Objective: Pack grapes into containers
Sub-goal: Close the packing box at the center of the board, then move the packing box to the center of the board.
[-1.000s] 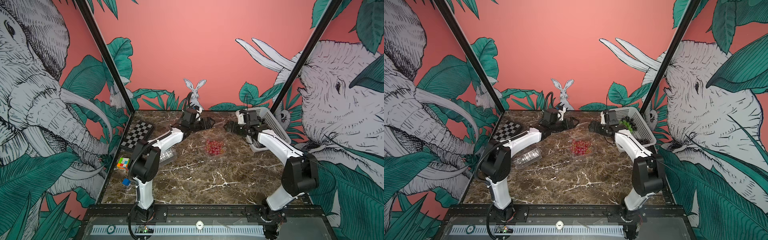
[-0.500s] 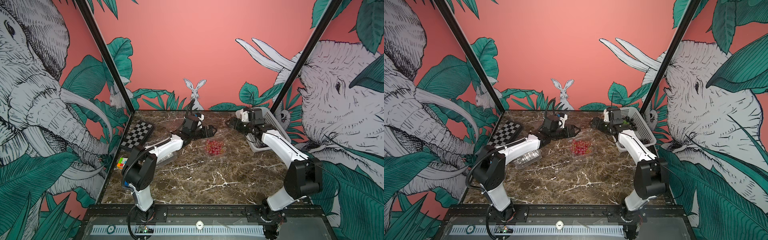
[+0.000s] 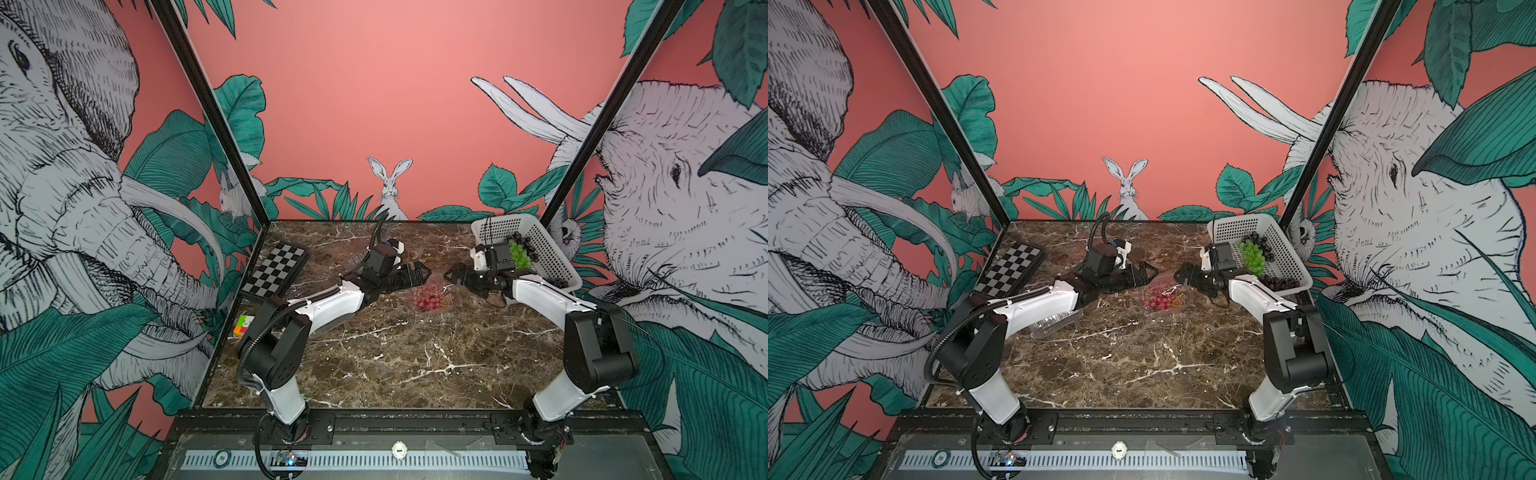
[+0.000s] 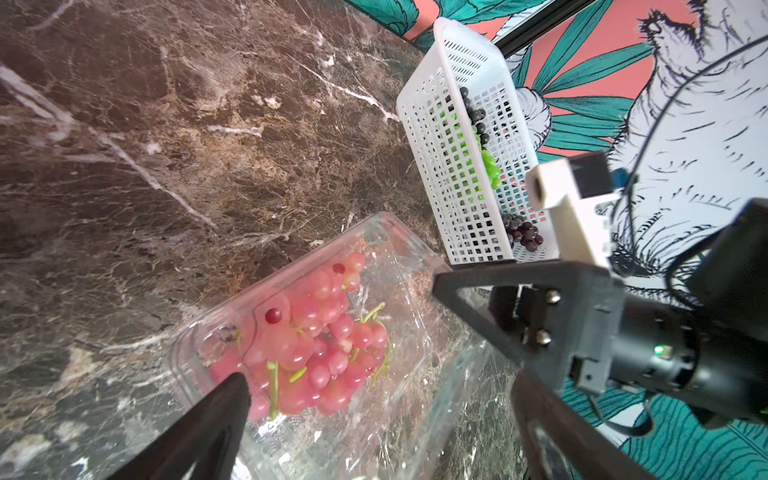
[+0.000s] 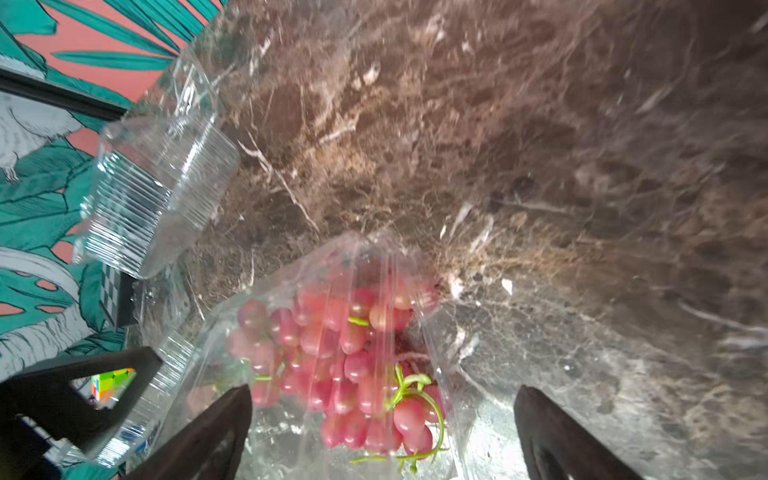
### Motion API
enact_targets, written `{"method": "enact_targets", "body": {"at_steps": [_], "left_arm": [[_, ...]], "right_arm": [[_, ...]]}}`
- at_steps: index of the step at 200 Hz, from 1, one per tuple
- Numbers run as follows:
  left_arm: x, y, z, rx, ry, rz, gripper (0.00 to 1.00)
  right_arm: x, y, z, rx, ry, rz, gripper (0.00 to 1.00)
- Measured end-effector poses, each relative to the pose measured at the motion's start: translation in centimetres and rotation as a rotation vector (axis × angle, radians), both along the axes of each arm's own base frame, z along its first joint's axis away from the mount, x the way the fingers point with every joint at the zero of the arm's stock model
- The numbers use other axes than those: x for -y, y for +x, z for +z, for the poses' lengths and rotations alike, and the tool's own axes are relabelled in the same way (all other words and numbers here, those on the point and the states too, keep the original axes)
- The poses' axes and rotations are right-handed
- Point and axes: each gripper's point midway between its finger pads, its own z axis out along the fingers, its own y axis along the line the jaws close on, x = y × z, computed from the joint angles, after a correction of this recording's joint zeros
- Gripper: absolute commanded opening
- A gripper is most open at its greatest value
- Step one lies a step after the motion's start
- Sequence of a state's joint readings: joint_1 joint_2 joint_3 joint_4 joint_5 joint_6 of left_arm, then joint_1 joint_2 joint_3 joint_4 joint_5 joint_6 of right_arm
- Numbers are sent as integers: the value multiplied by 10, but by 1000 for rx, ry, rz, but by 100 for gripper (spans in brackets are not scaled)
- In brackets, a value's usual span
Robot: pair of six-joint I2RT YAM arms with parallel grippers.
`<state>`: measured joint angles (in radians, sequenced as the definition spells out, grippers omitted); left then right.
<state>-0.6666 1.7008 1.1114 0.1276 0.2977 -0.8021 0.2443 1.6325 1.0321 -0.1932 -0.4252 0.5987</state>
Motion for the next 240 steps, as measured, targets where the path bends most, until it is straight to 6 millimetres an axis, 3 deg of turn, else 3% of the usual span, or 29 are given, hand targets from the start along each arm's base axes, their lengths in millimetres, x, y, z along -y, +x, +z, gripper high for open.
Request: {"method": "enact_targets", "body": {"at_steps": [67,148,178,240], "left_arm": [[-18,-10,-32,-99,23,91,99],[-6,4,-79,-246,-13,165,100],[1,12,-81,-258,-24,170,100],[-2,35,-63,-233,-53,197,99]], "right_arm": [[-4,-16,-27,-29,14,20,98],[-14,-15,-37,-32,91,-5,90],[-21,-12,-36,-26,114,-13,88],[-34,-4,-37,-34,140,-41,87]]}}
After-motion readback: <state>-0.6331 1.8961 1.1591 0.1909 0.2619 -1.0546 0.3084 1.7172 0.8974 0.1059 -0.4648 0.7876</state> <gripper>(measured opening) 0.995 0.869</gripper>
